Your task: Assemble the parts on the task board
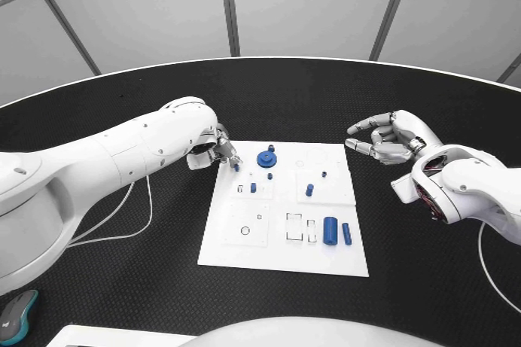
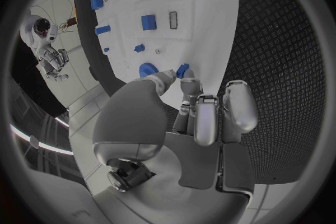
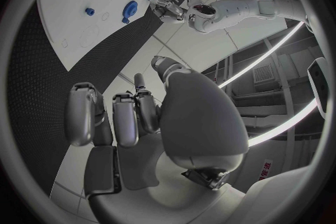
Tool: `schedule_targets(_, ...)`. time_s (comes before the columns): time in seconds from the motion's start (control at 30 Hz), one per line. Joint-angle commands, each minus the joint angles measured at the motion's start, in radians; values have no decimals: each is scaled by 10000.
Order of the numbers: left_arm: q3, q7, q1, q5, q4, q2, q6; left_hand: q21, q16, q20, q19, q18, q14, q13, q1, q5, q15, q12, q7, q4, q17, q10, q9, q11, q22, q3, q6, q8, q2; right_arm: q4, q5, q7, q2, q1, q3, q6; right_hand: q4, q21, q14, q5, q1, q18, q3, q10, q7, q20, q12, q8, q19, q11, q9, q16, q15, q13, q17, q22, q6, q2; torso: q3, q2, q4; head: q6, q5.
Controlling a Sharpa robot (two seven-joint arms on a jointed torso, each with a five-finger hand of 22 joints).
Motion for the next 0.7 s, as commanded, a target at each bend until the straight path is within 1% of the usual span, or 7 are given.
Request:
schedule_targets(0.03, 0, 12, -3, 0, -4, 9, 23, 54, 58, -13, 75, -33, 780, -9, 146, -63, -73, 41, -60, -32, 1713, 75, -17, -15, 14, 95, -8, 52, 14, -3, 0, 0, 4, 0, 0, 3, 19, -38, 559, 65, -47, 84, 41, 68, 26, -60, 19, 59, 20, -16, -13, -52, -66, 906, 594, 526, -56, -76, 0, 8, 1, -5, -2)
schedule_targets(0.43, -2, 43, -63, -1, -56, 36, 111, 64, 57, -18, 71, -37, 779, -57, 614, -65, -95, 12, -85, -272, 1710, 57, -40, -40, 37, 527, -85, 151, 181, -18, 0, 4, 30, 0, 0, 17, 19, -21, 565, 66, -52, 78, 55, 94, 25, -62, 48, 73, 34, -18, -14, -46, -69, 932, 613, 543, -50, -74, -4, -1, 6, -35, -11)
schedule_targets(0.47, -2, 49, -68, -1, -58, 33, 116, 68, 57, -19, 73, -38, 779, -69, 716, -62, -101, 1, -89, -343, 1711, 48, -45, -46, 45, 660, -112, 164, 219, -19, 0, 4, 30, 0, 0, 17, 19, -21, 565, 66, -52, 78, 55, 94, 25, -62, 48, 73, 34, -18, -14, -46, -69, 932, 613, 543, -50, -74, -2, -2, 6, -34, -11)
schedule_targets(0.5, -2, 54, -71, -1, -57, 30, 117, 68, 59, -26, 68, -36, 781, -91, 906, -52, -104, -22, -77, -512, 1714, 32, -49, -48, 46, 951, -168, 193, 253, -20, 0, 4, 30, 0, 0, 17, 19, -21, 565, 66, -52, 78, 55, 94, 25, -62, 48, 73, 34, -18, -14, -46, -69, 932, 613, 543, -50, -74, -6, -4, 9, -34, -11)
schedule_targets(0.63, -2, 85, -80, 3, -55, 13, 115, 66, 58, -24, 59, -33, 780, -139, 1112, -22, -104, -65, -66, -815, 1710, 14, -23, -33, 43, 1454, -247, 287, 235, -21, 0, 2, 29, 0, 0, 17, 19, -21, 565, 66, -52, 78, 55, 94, 25, -62, 48, 73, 34, -18, -14, -46, -69, 932, 613, 543, -50, -74, -8, -1, 10, -44, -4)
schedule_targets(0.67, -3, 95, -81, 13, -54, 8, 112, 73, 58, -15, 60, -37, 780, -162, 1230, 3, -90, -89, -38, -1056, 1710, 11, 11, -18, 56, 1824, -321, 354, 227, -22, 0, 1, 29, 0, 0, 16, 19, -21, 565, 66, -52, 78, 55, 94, 25, -62, 48, 73, 34, -18, -14, -46, -69, 932, 613, 543, -50, -74, -8, -1, 10, -44, -4)
schedule_targets(0.7, -3, 103, -83, 31, -53, 2, 107, 71, 58, 7, 52, -37, 780, -196, 1158, 11, -51, -112, 3, -1217, 1709, 18, 62, 21, 49, 2161, -366, 454, 195, -23, 0, 0, 29, 0, 0, 15, 19, -21, 565, 66, -52, 78, 55, 94, 25, -62, 48, 73, 34, -18, -14, -46, -69, 932, 613, 543, -50, -74, -8, -1, 10, -44, -4)
